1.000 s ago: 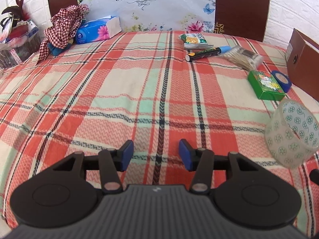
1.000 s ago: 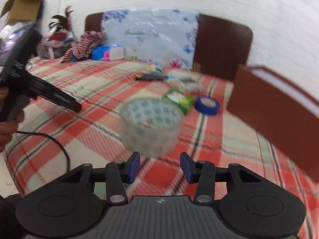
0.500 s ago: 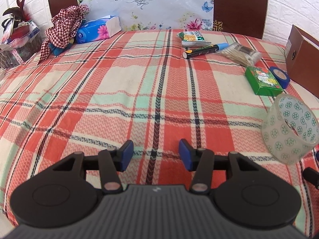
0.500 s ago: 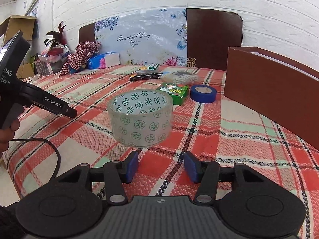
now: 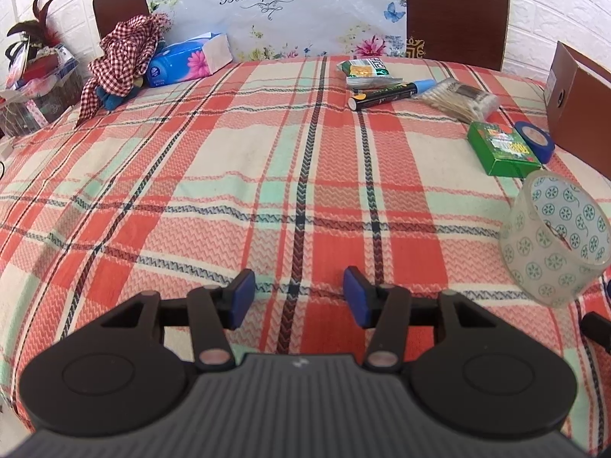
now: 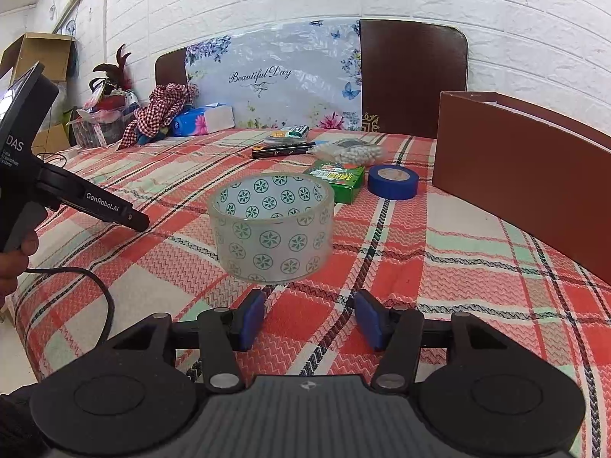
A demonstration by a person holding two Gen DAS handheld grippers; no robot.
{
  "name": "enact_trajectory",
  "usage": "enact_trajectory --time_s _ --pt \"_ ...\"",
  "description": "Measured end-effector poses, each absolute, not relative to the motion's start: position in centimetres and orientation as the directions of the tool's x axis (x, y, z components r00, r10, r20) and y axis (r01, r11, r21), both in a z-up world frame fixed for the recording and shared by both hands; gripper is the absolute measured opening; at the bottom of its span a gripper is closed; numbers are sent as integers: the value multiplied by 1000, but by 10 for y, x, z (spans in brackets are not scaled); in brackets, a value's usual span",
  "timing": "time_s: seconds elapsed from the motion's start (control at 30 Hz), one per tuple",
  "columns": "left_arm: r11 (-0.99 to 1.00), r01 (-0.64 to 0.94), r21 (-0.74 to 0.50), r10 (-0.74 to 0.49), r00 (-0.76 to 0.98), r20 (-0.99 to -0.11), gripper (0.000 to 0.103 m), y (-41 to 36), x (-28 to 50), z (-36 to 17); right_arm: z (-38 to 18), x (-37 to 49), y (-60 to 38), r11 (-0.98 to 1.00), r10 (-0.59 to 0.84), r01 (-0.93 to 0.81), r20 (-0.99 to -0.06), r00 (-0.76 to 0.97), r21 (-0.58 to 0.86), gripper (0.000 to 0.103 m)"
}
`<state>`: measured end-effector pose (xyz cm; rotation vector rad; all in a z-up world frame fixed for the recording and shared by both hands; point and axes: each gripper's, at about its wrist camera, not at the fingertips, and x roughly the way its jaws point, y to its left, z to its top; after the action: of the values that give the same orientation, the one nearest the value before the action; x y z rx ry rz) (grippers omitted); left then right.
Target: Organize objects
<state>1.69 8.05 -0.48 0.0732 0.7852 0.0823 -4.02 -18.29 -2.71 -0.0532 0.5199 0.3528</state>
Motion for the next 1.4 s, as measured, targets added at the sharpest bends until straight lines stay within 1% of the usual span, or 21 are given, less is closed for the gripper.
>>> enact_trajectory --time_s 0.1,0.27,0.47,0.57,0.6,0.67,0.7,0.73,0.8,0.87,0.93,1.03,1.13,1.17,1.27,1.3,1.33,1.4 --pt "994 -36 104 100 703 -704 55 80 20 -5 -27 -39 -183 938 317 -345 -495 809 38 56" --pt "993 -48 105 108 700 -706 56 76 26 -4 -27 -38 -182 933 334 -357 -499 800 53 59" --pt "992 -52 119 121 702 -702 56 72 25 -4 -27 -41 -181 933 331 -357 -499 801 47 59" --pt "994 -42 99 101 686 -721 56 75 25 -1 -25 -40 -181 930 334 -364 -508 794 44 64" --pt "996 -32 88 87 672 -735 55 76 27 2 -24 -40 -179 929 335 -367 -514 790 42 67" --pt "1000 17 14 0 647 -763 54 80 27 17 -19 -40 -178 925 339 -379 -532 776 36 72" --pt "999 49 -17 -46 666 -745 54 78 24 29 -16 -40 -178 923 342 -384 -538 771 37 73" --pt "996 91 -16 -75 694 -716 54 73 19 41 -13 -41 -178 922 345 -386 -533 772 38 73" --pt "983 182 25 -120 739 -663 55 57 11 63 -6 -41 -179 919 352 -394 -521 778 33 76" --pt "963 268 7 -198 730 -654 55 39 10 74 -3 -37 -177 911 361 -411 -525 771 23 77" --pt "947 320 -26 -254 698 -670 55 25 16 75 -1 -32 -172 901 372 -433 -525 766 6 77" --pt "949 314 -37 -247 661 -709 54 10 29 63 -3 -20 -161 883 369 -467 -554 746 -40 77" --pt "951 290 -111 -268 589 -762 53 4 43 48 -9 -7 -151 874 355 -481 -584 730 -70 77" --pt "949 290 -123 -275 568 -776 52 2 45 42 -10 -3 -150 875 351 -480 -592 726 -70 77" --pt "946 298 -128 -277 538 -796 42 -5 46 28 -12 10 -151 879 367 -476 -602 709 -25 79" --pt "944 299 -143 -287 524 -802 31 -6 48 24 -13 14 -150 877 379 -480 -606 699 -5 80" --pt "945 294 -145 -285 519 -806 29 -7 48 22 -14 16 -149 874 389 -485 -605 694 6 80" --pt "948 303 -101 -257 537 -804 29 -15 45 23 -14 14 -147 875 385 -485 -595 705 -9 80"
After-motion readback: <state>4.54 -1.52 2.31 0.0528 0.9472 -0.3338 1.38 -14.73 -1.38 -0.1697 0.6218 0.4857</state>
